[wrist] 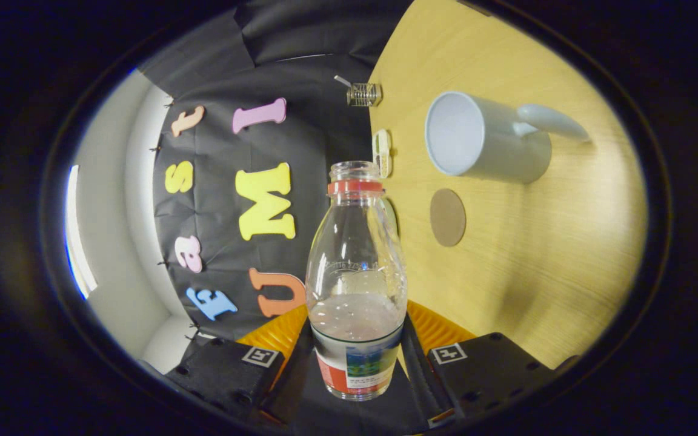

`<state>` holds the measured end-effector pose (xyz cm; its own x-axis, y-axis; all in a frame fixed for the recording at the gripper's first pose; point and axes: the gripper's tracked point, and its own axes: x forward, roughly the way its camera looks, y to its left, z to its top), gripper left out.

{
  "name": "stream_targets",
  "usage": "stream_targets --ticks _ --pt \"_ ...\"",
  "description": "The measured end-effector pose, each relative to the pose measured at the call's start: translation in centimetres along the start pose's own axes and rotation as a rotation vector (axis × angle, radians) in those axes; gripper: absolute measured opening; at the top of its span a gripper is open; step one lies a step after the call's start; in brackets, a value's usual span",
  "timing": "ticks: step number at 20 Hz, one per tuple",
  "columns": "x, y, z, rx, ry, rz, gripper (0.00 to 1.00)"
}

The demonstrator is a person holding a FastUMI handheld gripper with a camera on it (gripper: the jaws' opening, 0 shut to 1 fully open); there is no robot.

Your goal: Take the bottle from table, then pour the juice into the cup, finally place the bottle on the coaster

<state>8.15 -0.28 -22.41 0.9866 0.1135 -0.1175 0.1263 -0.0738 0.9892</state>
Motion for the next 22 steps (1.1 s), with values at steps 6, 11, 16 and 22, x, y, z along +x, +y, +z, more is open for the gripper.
stream_targets --ticks 6,11,16,22 --pt "0.1 0.6 0.7 0.054 0.009 0.007 0.77" --pt "0.3 1.2 1.3 0.084 0.01 0.013 0.77" --pt "0.2 2.2 1.8 0.095 0.0 0.025 0.77" --pt "0.1 3.4 1.6 0.112 0.007 0.047 0.77"
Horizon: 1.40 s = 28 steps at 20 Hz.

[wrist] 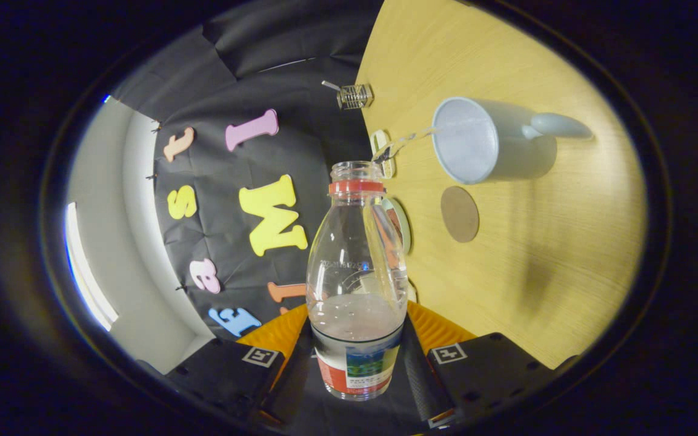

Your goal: Take the bottle from table, then pour the juice into the cup, finally place the bottle on the coaster

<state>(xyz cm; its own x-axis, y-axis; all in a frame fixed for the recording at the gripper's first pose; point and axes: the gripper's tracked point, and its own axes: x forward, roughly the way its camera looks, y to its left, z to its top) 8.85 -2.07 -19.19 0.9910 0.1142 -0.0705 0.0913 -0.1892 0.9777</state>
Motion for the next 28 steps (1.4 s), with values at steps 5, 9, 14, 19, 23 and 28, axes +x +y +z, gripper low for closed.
stream_targets --ticks 5,9,14,19,23,28 --pt "-0.2 1.0 -0.6 0.012 0.009 0.015 0.77" --pt "-0.5 1.8 -0.6 0.024 0.014 0.042 0.77" --pt "-0.4 2.7 -0.3 0.045 0.012 0.058 0.77" --pt "-0.3 3.3 -0.7 0.076 0.015 0.065 0.77" --pt "-0.1 3.5 -0.7 0.101 0.015 0.061 0.77" --pt "0.2 3.6 -1.1 0.11 0.022 0.055 0.76"
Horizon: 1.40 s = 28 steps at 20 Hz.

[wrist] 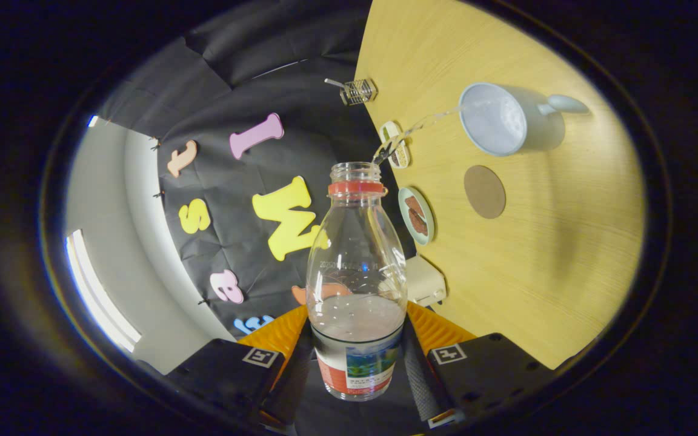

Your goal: Take the bottle from table, then pour the juice into the cup, finally place the bottle on the coaster

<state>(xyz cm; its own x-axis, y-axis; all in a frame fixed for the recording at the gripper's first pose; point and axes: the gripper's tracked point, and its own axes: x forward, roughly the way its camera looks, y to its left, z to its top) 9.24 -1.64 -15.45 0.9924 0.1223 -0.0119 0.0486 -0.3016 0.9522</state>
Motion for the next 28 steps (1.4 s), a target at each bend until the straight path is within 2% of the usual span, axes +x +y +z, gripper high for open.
stream_targets --ticks 9,23,28 --pt "0.5 0.2 -0.1 0.004 -0.007 0.007 0.76" --pt "1.7 0.7 0.5 0.117 -0.007 -0.005 0.77" --pt "1.6 2.2 0.7 0.154 -0.006 0.021 0.77"
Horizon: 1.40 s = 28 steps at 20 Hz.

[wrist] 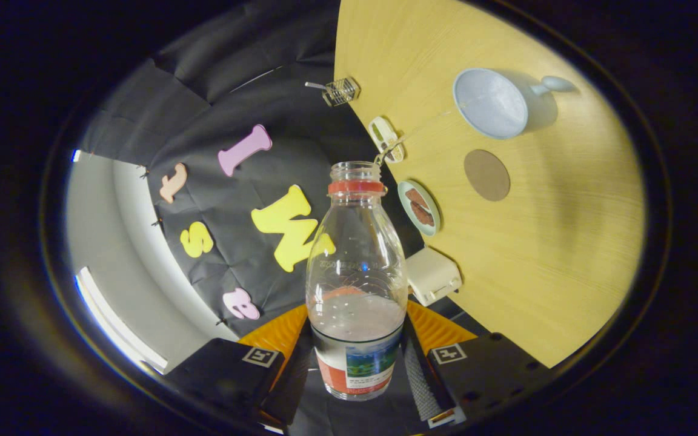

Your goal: Take the bottle from table, then pour the juice into the cup, finally place the bottle on the coaster

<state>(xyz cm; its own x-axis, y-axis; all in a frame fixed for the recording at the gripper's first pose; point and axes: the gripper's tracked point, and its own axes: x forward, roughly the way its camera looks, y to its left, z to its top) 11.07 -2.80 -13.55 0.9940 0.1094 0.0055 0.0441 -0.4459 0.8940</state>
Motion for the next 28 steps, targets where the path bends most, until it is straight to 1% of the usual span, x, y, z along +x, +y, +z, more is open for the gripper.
stream_targets --ticks 7,12,16,23,25,28 --pt "-0.2 1.4 -1.0 0.046 0.011 0.014 0.77" --pt "-0.7 3.4 -1.4 0.074 0.016 0.05 0.77" --pt "-0.7 4.3 -2.3 0.106 0.03 0.06 0.77" --pt "-1.6 6.5 -0.9 0.136 0.016 0.095 0.76" --pt "-1.4 6.2 -0.2 0.138 0.007 0.096 0.76" --pt "-1.4 4.1 1.3 0.145 -0.011 0.076 0.77"
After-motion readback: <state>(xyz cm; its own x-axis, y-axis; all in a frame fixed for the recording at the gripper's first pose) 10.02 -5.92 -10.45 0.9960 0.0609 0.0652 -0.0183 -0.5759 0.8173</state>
